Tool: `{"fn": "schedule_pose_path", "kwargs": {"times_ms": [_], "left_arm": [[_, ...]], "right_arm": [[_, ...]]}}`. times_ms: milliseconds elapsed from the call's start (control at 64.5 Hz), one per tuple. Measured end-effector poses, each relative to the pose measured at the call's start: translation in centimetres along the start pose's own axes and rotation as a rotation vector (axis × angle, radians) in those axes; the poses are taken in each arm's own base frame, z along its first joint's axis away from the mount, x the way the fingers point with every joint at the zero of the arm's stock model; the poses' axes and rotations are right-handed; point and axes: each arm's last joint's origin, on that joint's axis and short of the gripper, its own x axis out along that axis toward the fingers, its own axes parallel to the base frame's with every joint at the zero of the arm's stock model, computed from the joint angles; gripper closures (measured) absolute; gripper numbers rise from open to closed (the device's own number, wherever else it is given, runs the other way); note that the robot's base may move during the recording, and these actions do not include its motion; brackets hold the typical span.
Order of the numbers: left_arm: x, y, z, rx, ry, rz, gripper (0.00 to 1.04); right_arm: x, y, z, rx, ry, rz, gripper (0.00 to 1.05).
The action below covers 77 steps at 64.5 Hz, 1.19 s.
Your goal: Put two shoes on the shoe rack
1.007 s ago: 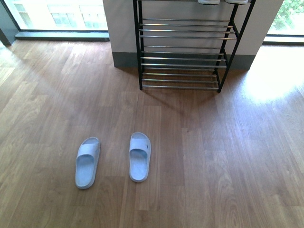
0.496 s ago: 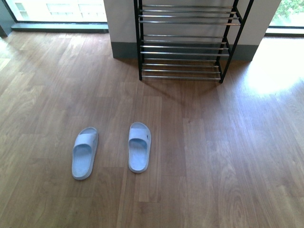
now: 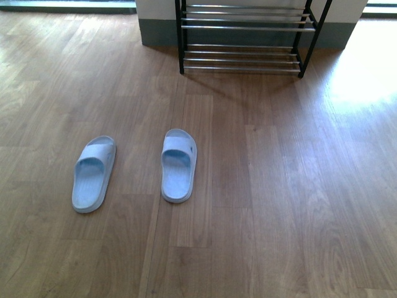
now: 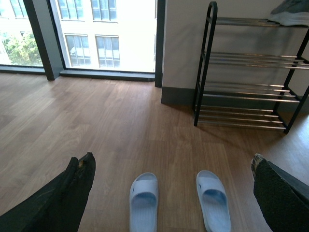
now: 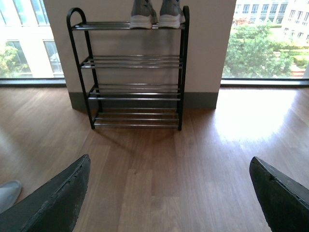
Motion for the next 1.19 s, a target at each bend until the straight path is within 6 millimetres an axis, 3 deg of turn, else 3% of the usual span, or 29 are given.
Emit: {"fn": "schedule_pose_path", "kwargs": {"times_ms": [1193], "left_arm": [[0.00,0.01,0.00,0.000,0.000,0.004,0.09]], "right_arm": [[-0.01,0.02,0.00,0.000,0.000,0.005,0.09]]}}
